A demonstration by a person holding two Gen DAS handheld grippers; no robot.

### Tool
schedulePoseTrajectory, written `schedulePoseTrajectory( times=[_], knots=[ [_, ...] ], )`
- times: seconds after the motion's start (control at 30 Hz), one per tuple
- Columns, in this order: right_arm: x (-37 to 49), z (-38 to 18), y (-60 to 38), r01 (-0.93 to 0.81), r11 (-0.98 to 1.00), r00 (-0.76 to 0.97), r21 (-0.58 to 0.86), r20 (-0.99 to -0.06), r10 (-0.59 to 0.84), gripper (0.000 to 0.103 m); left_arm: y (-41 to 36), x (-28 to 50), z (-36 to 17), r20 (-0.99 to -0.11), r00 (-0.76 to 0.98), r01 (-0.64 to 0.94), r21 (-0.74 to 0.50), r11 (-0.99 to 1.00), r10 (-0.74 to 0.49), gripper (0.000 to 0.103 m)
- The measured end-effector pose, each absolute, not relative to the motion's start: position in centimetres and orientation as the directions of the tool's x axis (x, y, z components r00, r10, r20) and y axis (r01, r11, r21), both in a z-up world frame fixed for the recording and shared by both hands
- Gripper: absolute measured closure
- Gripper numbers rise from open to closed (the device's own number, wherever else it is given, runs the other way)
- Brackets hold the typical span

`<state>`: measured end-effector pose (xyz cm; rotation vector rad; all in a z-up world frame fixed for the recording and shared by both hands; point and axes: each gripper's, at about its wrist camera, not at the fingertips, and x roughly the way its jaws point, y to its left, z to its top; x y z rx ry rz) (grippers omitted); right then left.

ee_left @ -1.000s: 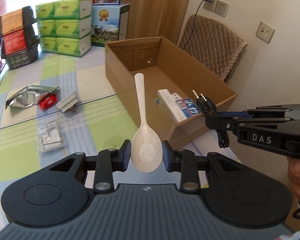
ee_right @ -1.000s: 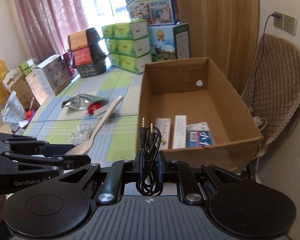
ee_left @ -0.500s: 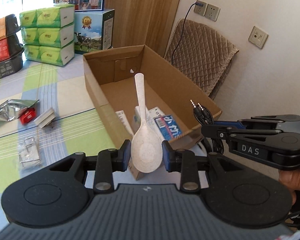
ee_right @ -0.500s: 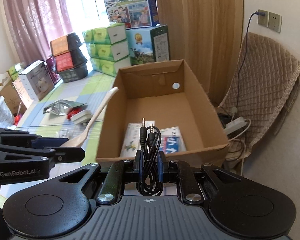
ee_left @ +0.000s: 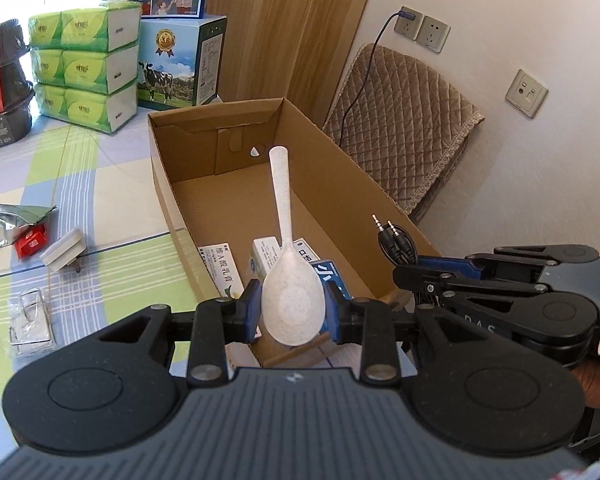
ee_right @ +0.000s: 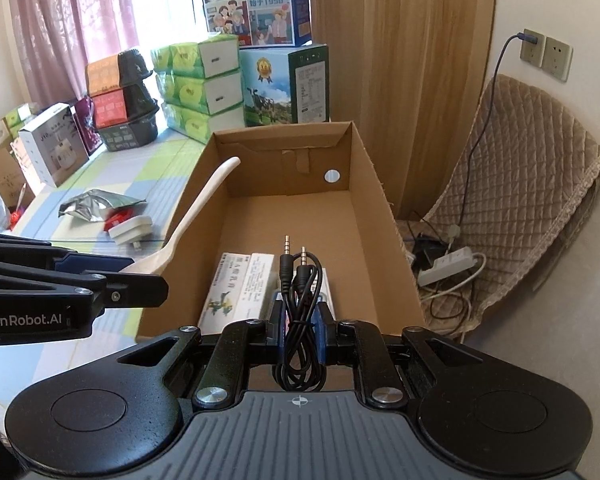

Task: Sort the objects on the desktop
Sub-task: 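Lift the spoon and cable and carry both toward the cardboard box, then lower spoon and cable into the box and open both tools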

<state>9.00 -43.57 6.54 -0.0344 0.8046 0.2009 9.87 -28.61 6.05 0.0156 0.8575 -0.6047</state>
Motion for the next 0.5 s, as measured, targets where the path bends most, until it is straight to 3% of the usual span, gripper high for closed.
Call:
schedulePoseTrajectory(
  times=[0.5],
  knots=[
    [12.0,5.8,-43.6,-0.2,0.98,0.656,0.023,-0.74,0.151,0.092,-29.1,12.7,4.8,-0.723,0.487,0.463,-0.263,0.847,-0.49,0.076]
  ],
)
